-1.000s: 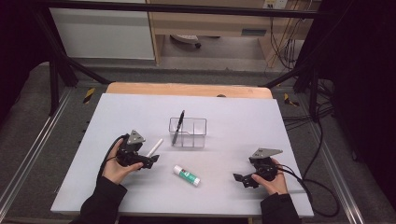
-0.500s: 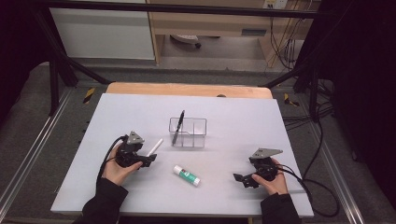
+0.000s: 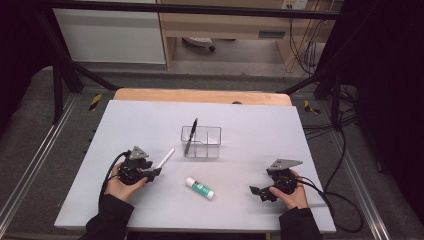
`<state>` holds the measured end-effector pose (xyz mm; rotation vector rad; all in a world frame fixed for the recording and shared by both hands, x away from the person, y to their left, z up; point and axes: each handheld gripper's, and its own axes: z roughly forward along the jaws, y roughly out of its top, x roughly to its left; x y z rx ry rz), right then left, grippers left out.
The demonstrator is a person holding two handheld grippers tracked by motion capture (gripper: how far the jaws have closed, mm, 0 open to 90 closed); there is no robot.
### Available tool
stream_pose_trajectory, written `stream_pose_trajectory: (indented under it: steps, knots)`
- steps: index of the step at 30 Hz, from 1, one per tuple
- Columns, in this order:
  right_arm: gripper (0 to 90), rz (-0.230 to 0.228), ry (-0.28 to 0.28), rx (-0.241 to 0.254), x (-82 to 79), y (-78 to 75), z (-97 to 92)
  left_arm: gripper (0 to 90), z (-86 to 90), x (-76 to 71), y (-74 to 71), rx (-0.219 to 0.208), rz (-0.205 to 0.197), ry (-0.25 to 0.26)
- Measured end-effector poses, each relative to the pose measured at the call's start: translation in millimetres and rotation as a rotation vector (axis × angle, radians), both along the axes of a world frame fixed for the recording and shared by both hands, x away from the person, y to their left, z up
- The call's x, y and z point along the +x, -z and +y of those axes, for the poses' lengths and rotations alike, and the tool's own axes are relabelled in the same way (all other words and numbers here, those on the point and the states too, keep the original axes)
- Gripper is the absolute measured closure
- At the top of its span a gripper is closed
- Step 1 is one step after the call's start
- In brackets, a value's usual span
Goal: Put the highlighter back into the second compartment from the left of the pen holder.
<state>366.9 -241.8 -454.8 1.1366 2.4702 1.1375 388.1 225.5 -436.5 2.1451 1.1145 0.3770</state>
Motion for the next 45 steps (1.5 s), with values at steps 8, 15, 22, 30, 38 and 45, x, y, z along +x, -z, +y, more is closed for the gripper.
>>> stream_pose_trajectory:
  steps: [8,15,22,30,38,45]
  knots:
    - [0.4,-0.001,0.0,0.002,-0.7,-0.9,-0.3,66.3,0.6,-3.7,4.5,0.005,0.02,-0.015]
    - [0.4,-0.002,-0.004,-0.001,-0.4,-0.4,-0.1,71.4,-0.6,-3.6,7.7,0.015,0.018,-0.027]
    - [0.4,-0.003,-0.004,-0.004,-0.4,-0.6,-0.2,76.7,-0.3,-4.9,9.6,0.008,0.001,-0.057]
    - [0.4,-0.004,-0.003,-0.003,-0.7,-0.8,-0.2,77.4,-1.3,-6.8,10.5,0.004,-0.009,-0.076]
    - [0.4,-0.003,-0.004,-0.003,-0.6,-0.3,0.1,77.7,2.6,-7.1,10.3,-0.027,-0.007,-0.091]
    - [0.4,-0.008,-0.006,-0.004,-0.6,-1.1,-0.6,77.7,8.5,-10.8,3.4,-0.05,-0.027,-0.075]
